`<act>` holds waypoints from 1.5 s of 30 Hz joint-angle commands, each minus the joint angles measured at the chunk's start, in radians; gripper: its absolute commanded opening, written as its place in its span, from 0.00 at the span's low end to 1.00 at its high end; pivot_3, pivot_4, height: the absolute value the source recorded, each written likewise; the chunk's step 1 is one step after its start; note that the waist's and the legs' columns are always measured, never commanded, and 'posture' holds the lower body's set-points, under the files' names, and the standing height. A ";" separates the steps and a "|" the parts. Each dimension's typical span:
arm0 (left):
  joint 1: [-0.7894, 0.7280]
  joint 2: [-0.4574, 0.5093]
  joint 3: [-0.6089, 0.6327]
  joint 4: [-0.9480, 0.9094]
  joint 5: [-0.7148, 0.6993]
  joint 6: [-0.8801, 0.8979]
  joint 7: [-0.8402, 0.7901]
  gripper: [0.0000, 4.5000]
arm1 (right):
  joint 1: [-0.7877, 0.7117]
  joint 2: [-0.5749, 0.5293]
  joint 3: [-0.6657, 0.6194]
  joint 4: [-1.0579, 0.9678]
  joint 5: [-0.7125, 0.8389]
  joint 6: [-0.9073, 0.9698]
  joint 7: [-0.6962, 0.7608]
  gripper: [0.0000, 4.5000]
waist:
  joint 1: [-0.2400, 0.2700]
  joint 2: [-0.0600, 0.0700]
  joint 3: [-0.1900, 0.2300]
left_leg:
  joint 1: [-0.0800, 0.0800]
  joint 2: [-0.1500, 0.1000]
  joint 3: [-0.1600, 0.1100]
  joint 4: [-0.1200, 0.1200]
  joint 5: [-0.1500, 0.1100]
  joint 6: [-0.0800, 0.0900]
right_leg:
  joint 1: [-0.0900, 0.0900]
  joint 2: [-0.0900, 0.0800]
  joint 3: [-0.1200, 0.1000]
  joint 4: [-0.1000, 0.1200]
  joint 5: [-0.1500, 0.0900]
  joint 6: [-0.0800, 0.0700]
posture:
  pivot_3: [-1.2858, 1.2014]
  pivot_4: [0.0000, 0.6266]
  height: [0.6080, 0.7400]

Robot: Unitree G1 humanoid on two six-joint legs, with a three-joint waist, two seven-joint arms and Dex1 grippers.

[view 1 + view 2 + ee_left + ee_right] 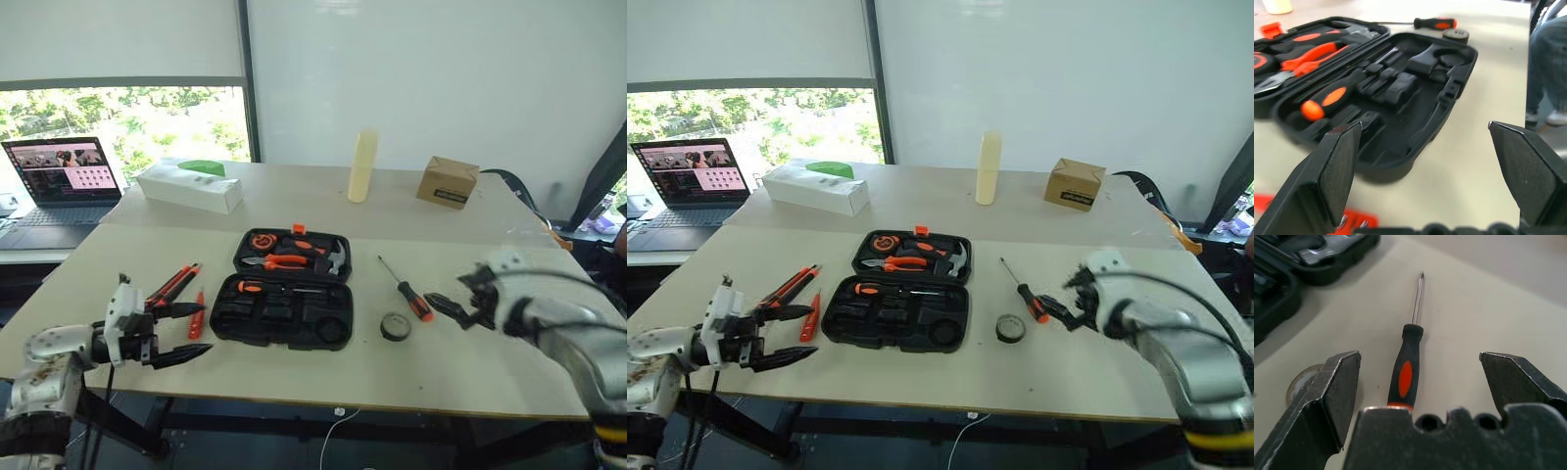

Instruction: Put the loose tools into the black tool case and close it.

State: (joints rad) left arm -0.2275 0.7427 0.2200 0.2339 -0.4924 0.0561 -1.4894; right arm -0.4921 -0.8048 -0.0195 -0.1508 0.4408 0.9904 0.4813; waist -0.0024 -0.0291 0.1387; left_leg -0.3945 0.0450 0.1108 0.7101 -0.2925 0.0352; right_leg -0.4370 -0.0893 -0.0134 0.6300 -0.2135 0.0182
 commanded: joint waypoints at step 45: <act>0.192 -0.008 0.117 -0.167 -0.060 0.026 0.200 1.00 | -0.477 0.324 0.610 0.411 -0.565 -0.468 0.539 0.22 | -0.012 0.005 0.003 | -0.008 -0.001 0.006 0.002 0.004 -0.008 | -0.004 -0.002 -0.006 -0.002 0.005 0.005 | 0.52 0.24 1.00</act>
State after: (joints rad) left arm -0.0377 0.7224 0.3130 0.0948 -0.5383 0.0915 -1.2944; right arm -0.9591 -0.4655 0.5893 0.2378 -0.0943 0.5546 1.0109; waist -0.0146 -0.0246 0.1415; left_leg -0.4021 0.0435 0.1165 0.7125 -0.2884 0.0279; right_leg -0.4408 -0.0918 -0.0197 0.6271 -0.2089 0.0236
